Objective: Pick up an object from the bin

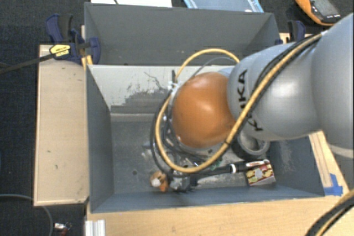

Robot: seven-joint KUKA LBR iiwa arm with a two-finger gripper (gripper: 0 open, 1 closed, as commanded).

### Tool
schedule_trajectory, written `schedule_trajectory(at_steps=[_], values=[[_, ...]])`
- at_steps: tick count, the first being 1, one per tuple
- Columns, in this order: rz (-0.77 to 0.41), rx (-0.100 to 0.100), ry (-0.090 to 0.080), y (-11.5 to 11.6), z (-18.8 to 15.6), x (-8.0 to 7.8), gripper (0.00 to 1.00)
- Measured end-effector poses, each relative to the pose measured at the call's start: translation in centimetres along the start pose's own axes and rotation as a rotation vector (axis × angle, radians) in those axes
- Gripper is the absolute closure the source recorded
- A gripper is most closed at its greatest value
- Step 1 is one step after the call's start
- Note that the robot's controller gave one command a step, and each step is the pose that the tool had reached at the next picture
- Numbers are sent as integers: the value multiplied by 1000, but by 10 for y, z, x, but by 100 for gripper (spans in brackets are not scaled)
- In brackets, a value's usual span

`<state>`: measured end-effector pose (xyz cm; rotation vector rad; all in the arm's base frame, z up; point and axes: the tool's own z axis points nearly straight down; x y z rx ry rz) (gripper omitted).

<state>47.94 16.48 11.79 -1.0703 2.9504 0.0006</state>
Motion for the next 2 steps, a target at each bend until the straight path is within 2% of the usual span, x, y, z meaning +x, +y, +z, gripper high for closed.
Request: schedule_trajectory(at_steps=[1,2], values=[[318,0,-8,-37,38,30,0],[-268,2,-15,23,46,-17,100]])
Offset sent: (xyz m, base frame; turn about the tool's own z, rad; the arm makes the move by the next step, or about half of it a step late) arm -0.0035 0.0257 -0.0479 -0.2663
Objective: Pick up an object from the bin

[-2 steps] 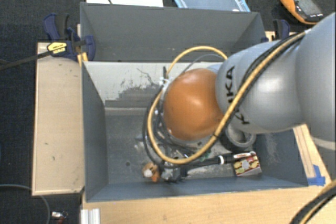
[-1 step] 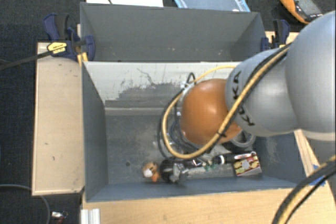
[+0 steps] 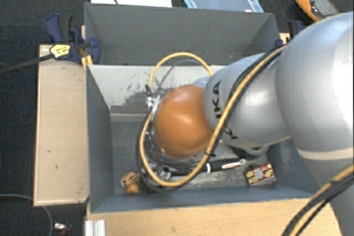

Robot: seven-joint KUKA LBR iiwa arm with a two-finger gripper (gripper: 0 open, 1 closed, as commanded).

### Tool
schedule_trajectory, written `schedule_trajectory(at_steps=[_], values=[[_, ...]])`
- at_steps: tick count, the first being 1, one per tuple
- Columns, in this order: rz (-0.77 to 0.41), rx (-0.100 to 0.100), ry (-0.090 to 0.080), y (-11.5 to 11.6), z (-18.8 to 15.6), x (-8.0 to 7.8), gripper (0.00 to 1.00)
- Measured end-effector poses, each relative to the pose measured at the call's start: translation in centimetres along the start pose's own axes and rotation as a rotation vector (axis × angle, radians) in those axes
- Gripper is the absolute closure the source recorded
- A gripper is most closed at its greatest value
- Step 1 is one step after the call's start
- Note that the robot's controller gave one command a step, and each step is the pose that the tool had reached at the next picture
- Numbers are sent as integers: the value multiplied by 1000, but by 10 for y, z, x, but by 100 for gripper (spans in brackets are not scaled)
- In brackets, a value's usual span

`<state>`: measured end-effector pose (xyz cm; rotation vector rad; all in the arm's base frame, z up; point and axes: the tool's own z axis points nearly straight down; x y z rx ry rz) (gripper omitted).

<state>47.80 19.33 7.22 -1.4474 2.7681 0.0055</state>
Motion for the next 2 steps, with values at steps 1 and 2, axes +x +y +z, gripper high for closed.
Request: schedule_trajectory(at_steps=[1,2], values=[[5,0,0,-1,-1,1,100],[9,2,-4,-2,-9,0,100]])
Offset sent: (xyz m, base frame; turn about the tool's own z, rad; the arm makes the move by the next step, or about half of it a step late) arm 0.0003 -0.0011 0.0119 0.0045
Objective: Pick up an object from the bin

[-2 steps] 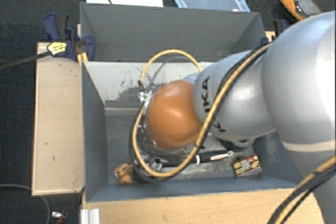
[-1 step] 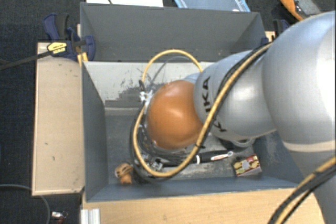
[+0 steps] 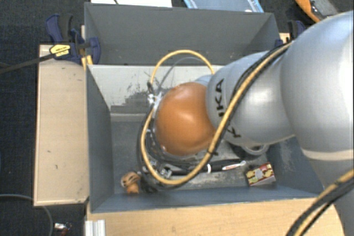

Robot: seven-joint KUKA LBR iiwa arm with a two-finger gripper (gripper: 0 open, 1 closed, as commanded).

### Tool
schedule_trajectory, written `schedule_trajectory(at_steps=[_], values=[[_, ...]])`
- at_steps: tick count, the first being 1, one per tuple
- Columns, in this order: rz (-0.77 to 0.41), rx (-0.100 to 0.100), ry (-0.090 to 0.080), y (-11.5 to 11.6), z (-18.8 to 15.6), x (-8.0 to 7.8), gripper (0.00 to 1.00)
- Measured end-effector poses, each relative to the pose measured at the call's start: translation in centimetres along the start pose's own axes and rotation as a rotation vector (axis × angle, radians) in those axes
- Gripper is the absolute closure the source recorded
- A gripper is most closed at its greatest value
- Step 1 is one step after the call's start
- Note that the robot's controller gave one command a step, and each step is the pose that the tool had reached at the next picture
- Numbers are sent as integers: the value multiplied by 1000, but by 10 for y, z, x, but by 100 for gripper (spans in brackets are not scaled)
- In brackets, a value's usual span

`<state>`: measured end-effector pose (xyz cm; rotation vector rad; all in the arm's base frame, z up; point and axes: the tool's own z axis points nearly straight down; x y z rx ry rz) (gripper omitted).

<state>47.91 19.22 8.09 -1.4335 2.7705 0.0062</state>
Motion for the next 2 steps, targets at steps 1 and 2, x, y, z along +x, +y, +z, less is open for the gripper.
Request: schedule_trajectory(at_steps=[1,2], values=[[1,-3,4,1,-22,1,100],[2,-6,5,1,-73,0,100]])
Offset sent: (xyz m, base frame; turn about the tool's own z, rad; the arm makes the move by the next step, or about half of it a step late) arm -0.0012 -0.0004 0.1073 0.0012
